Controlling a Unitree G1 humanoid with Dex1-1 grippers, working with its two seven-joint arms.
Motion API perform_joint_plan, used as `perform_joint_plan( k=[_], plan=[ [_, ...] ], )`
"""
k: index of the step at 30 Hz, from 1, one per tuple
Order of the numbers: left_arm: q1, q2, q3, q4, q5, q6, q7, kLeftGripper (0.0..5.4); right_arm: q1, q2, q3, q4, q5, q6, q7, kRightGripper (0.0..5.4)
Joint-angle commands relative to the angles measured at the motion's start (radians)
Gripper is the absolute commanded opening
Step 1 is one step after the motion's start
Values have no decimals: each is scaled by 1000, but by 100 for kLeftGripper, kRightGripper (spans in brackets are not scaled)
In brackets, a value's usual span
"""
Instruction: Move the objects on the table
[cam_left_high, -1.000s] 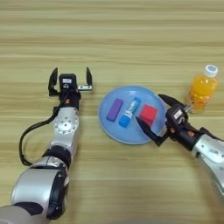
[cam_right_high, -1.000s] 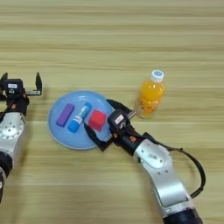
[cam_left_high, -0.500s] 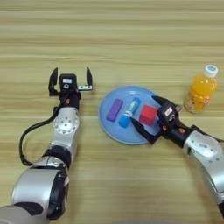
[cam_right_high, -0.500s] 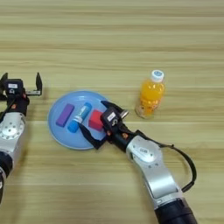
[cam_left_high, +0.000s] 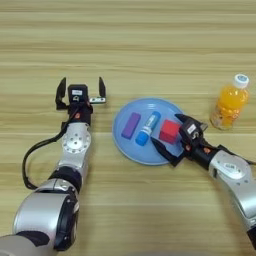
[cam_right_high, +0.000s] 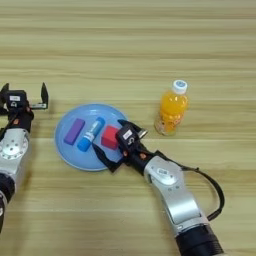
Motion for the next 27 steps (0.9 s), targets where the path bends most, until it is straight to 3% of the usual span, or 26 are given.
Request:
perform_joint_plan(
  k=[1,8,22,27],
  plan=[
    [-11,-1,-5,-3,13,15,4,540,-1,-3,5,15,-12,22,0,537],
    [-12,-4,-8,-2,13,15,8,540,-2,-5,6,26,-13,25,7,528],
    [-13,-8,-10,-4,14,17,12,540,-6,-3,-5,32,-6,40,5,328],
    [-14,-8,-10,-2,15,17,13,540,-8,-2,-7,34,-4,38,6,283]
  ],
)
